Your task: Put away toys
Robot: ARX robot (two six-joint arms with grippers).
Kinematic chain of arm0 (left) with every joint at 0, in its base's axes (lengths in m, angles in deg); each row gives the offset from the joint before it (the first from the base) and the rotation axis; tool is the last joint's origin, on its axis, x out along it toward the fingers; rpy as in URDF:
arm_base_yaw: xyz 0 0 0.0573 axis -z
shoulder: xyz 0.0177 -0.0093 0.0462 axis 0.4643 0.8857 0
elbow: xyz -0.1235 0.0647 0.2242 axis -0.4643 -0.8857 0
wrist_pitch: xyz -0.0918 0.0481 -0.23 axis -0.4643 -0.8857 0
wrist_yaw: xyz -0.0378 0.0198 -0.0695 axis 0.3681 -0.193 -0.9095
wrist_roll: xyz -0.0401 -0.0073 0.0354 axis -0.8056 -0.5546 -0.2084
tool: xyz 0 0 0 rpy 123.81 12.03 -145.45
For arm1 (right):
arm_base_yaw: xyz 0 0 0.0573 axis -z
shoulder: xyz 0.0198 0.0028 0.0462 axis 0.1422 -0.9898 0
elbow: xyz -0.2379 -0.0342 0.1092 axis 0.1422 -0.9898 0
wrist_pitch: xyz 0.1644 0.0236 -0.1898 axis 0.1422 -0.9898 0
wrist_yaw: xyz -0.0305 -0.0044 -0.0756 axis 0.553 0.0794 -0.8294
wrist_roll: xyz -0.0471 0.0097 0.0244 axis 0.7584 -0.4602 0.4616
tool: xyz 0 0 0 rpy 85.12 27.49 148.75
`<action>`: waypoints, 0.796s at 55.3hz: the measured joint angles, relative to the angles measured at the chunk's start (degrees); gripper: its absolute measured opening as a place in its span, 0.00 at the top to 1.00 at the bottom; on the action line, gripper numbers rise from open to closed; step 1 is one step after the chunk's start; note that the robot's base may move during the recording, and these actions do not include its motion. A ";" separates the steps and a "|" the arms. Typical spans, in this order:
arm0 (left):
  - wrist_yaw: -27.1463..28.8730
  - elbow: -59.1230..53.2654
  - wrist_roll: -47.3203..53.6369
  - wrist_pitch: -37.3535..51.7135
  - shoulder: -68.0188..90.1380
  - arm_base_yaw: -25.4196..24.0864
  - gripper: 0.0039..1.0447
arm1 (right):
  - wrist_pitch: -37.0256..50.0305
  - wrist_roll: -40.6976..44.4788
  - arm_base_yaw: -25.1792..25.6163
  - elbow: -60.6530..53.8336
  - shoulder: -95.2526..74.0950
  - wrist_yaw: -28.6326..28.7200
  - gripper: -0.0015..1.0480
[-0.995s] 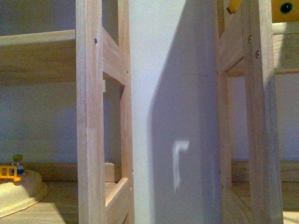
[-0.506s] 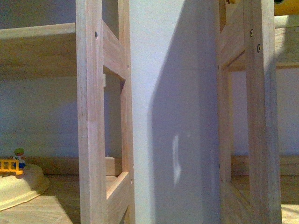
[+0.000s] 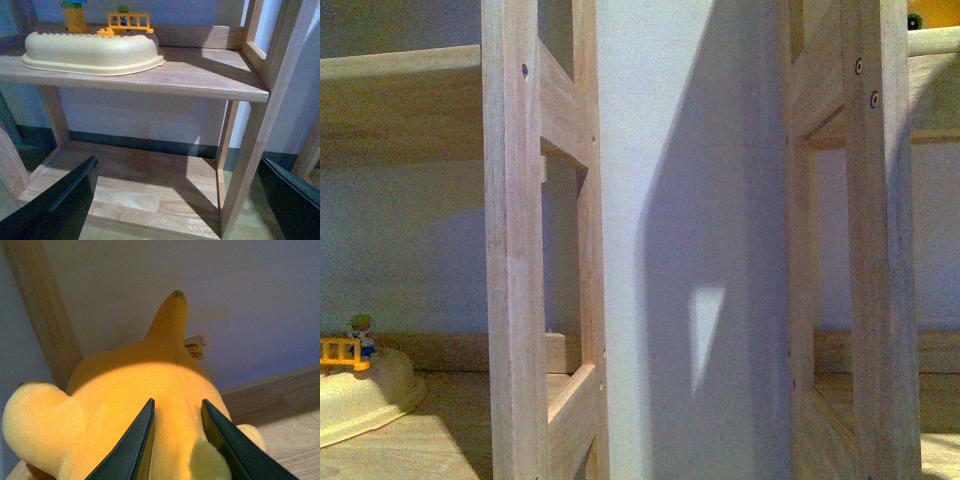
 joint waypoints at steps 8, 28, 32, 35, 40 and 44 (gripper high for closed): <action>0.00 0.00 0.02 0.00 0.00 0.00 0.06 | -0.59 0.55 -0.17 0.96 -0.55 -0.61 0.49; 0.00 0.00 0.00 0.00 0.00 0.00 0.06 | 0.28 3.28 -0.20 2.05 -1.18 -3.58 0.05; 0.00 0.00 0.02 0.00 0.00 0.00 0.06 | 0.77 4.24 -0.20 2.08 -1.20 -4.00 0.07; 0.00 0.00 0.00 0.00 0.00 0.00 0.06 | 1.49 4.92 -0.20 2.08 -1.18 -4.33 0.06; 0.00 0.00 0.02 0.00 0.00 0.00 0.06 | 2.91 6.56 -0.28 2.08 -1.18 -5.03 0.06; 0.00 0.00 0.02 0.00 0.00 0.00 0.06 | 4.59 7.96 -0.44 2.01 -1.14 -5.97 0.06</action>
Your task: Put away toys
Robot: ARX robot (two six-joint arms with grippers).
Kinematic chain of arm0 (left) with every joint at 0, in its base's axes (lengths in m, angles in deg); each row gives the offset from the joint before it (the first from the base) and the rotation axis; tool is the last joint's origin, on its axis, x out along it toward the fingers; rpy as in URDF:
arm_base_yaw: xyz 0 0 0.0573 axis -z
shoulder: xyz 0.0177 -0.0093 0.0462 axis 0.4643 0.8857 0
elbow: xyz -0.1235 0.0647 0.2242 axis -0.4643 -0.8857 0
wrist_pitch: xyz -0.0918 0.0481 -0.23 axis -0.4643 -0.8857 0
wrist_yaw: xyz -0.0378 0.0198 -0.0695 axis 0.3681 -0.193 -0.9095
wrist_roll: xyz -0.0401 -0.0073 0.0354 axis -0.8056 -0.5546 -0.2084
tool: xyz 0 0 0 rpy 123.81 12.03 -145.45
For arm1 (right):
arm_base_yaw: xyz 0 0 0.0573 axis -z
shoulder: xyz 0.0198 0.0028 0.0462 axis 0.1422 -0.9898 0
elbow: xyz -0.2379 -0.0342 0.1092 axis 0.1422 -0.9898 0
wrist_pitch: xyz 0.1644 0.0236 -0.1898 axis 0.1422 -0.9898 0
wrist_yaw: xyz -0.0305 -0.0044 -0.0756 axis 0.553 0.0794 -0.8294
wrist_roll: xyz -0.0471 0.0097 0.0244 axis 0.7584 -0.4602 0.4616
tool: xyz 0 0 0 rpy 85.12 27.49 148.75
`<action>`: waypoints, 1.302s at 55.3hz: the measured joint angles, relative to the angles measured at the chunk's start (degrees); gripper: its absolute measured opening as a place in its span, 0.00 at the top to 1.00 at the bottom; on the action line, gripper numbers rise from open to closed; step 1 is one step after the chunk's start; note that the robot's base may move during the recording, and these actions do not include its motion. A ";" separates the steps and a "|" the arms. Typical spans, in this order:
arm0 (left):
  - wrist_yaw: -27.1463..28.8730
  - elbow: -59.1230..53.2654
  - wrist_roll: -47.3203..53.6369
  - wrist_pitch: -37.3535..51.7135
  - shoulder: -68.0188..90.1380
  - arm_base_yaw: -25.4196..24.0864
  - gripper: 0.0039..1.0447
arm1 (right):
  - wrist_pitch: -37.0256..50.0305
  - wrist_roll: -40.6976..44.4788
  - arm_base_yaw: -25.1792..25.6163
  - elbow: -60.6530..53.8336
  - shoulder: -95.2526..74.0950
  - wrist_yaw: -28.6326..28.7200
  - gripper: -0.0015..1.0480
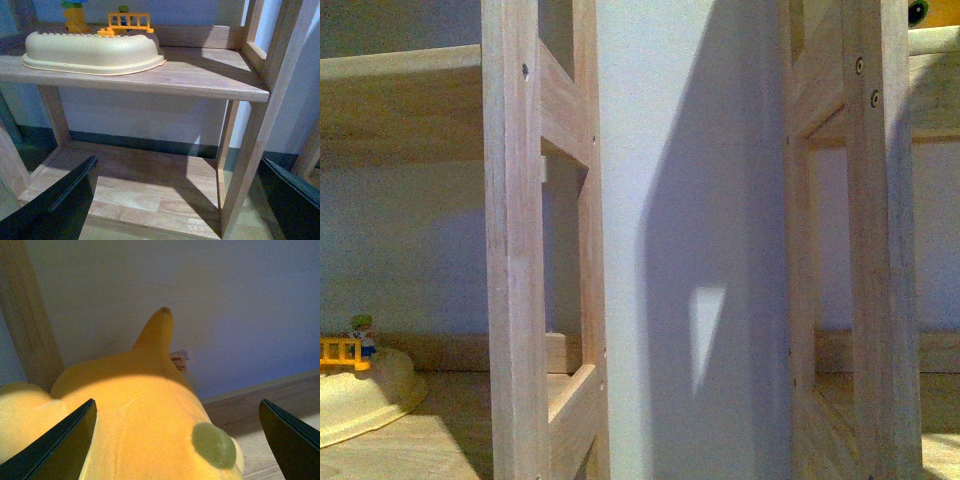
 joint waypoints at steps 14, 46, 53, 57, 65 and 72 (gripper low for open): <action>0.00 0.00 0.00 0.00 0.00 0.00 0.06 | 7.06 4.50 -0.81 -4.22 3.39 -3.21 0.06; 0.00 0.00 0.00 0.00 0.00 0.00 0.06 | 8.70 0.02 3.17 -40.94 39.82 1.27 0.06; 0.00 0.00 0.00 0.00 0.00 0.00 0.06 | 4.17 -4.44 9.07 -51.19 50.10 6.69 0.06; 0.00 0.00 -0.02 0.00 0.00 0.00 0.06 | 1.57 -6.75 12.74 -57.20 55.87 9.90 0.06; 0.00 0.00 0.00 0.00 0.00 0.00 0.06 | -1.99 -9.42 15.72 -67.71 65.29 13.11 0.06; 0.02 0.00 -0.02 0.00 0.00 0.00 0.06 | -3.48 -9.84 12.98 -76.26 71.54 11.96 0.06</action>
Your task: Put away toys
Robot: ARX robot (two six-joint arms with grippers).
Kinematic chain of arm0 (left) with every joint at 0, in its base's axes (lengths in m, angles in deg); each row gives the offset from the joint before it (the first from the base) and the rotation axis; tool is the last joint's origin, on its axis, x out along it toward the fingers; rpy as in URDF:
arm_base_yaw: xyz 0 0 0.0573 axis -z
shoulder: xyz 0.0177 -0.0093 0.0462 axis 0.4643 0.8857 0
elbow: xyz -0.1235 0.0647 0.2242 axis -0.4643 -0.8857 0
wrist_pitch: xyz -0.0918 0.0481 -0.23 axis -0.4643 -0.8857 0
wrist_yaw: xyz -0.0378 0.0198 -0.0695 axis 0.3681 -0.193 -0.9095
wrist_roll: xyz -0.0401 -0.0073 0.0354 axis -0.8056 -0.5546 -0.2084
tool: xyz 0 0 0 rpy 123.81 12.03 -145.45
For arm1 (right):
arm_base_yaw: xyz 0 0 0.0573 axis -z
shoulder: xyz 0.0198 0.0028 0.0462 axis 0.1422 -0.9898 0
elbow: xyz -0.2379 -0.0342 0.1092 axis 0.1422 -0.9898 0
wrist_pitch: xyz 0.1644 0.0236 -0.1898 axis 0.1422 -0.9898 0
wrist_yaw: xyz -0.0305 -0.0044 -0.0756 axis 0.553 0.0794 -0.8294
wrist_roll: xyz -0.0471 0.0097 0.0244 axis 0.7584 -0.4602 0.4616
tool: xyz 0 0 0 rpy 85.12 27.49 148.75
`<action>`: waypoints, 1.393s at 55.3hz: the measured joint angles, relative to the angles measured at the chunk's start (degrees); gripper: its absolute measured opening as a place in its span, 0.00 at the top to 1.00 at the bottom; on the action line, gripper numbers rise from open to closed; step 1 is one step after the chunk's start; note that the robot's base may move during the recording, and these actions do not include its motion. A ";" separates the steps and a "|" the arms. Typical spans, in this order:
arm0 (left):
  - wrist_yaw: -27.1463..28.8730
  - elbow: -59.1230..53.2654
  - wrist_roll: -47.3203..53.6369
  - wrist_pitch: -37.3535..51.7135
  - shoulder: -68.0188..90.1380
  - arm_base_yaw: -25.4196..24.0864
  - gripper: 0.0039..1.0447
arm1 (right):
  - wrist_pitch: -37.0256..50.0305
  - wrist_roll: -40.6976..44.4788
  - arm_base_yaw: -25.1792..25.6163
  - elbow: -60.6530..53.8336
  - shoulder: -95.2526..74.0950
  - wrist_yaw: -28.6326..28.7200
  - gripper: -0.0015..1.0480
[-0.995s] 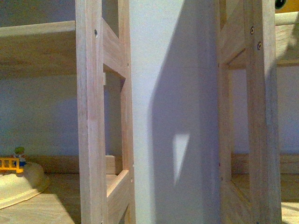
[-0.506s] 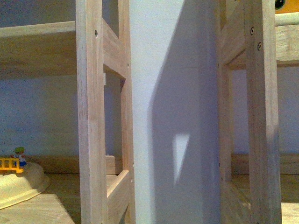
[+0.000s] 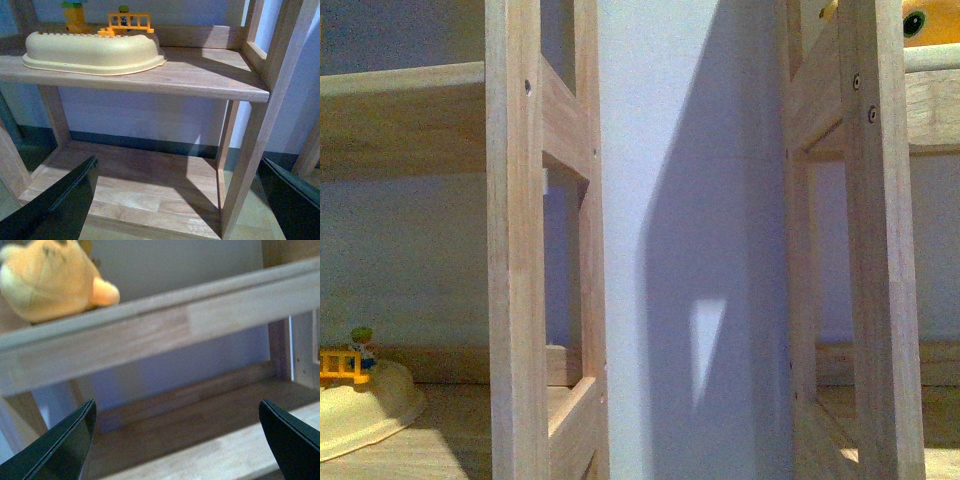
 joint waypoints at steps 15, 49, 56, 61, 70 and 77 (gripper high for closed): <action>-0.02 0.00 0.00 0.00 0.00 0.00 0.06 | -0.55 0.24 -12.52 -17.55 10.10 -6.67 0.06; -0.02 0.00 0.02 0.00 0.00 0.00 0.06 | -4.33 9.97 -12.76 -26.91 16.57 11.23 0.57; 0.00 0.00 0.02 0.00 0.00 0.00 0.06 | -3.78 10.45 -12.76 -28.55 17.66 11.26 0.75; -0.02 0.00 0.02 0.00 0.00 0.00 0.06 | -3.54 10.62 -12.74 -29.53 18.45 11.26 0.88; -0.02 0.00 0.00 0.00 0.00 0.00 0.06 | -3.19 10.84 -12.72 -31.17 19.58 11.26 0.97; 0.00 0.00 0.02 0.00 0.00 0.00 0.06 | -2.93 10.84 -12.72 -32.15 20.46 11.26 0.97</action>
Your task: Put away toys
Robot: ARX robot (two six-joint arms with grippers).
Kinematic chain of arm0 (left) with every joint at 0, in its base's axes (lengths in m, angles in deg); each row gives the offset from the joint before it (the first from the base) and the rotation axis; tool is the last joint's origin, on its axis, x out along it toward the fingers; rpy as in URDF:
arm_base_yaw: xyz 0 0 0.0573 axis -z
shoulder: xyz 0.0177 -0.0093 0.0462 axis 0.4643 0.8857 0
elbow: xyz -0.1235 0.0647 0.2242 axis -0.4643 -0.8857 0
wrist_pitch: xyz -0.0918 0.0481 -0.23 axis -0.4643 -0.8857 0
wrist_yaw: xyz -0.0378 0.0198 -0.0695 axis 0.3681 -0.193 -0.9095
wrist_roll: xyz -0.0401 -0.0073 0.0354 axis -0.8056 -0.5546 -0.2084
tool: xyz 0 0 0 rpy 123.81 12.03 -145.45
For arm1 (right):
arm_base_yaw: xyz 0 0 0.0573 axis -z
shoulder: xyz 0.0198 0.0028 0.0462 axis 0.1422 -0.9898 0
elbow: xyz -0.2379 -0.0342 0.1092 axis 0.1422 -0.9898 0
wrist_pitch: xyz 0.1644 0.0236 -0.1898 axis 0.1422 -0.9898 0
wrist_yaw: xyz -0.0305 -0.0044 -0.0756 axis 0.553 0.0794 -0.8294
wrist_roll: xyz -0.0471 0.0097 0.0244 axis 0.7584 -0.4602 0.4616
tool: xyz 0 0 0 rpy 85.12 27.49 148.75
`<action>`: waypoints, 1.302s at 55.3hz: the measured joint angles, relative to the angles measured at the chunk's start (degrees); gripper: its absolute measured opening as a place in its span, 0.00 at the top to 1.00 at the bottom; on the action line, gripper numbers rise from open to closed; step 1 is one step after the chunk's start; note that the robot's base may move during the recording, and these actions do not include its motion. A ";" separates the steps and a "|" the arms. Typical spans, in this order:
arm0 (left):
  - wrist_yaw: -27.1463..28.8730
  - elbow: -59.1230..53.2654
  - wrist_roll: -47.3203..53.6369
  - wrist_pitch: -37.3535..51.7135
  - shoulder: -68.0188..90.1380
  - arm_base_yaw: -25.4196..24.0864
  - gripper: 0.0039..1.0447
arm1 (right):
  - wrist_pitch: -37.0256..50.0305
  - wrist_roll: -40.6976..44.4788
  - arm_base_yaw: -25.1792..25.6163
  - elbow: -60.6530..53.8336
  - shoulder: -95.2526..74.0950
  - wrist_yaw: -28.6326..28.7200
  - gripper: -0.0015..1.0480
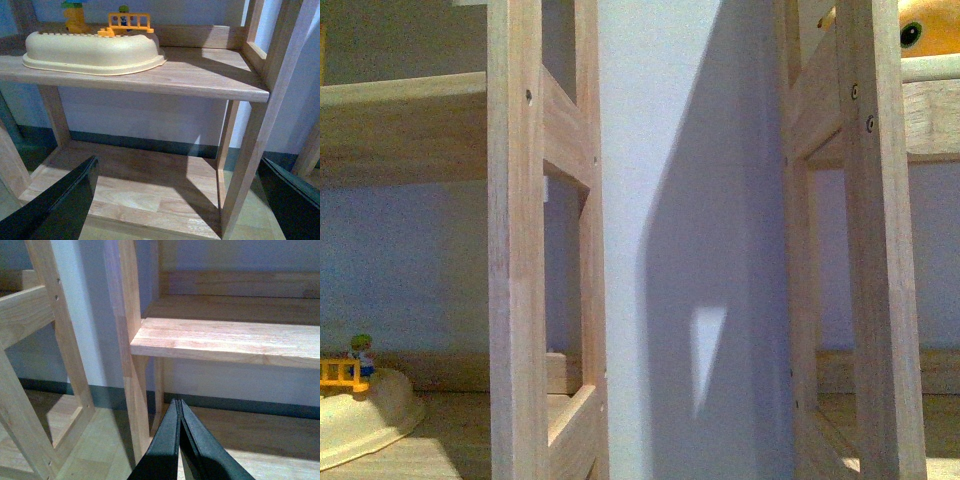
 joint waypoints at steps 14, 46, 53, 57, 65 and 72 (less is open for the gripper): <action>-0.02 0.00 0.00 0.00 0.00 0.00 0.06 | 0.22 0.02 0.00 -1.31 1.01 0.00 0.97; 0.00 0.00 0.00 0.00 0.00 0.00 0.06 | 0.48 0.11 0.04 -3.19 3.34 0.02 0.76; 0.00 0.00 0.00 0.00 0.00 0.00 0.06 | 0.48 0.11 0.04 -3.19 3.34 0.02 0.57; 0.00 0.00 0.00 0.00 0.00 0.00 0.06 | 0.48 0.11 0.04 -3.19 3.34 0.02 0.45; -0.02 0.00 0.00 0.00 0.00 0.00 0.06 | 0.48 0.11 0.04 -3.19 3.37 0.02 0.21; -0.02 0.00 0.00 0.00 0.00 0.00 0.06 | 0.48 0.09 0.04 -3.19 3.37 0.02 0.05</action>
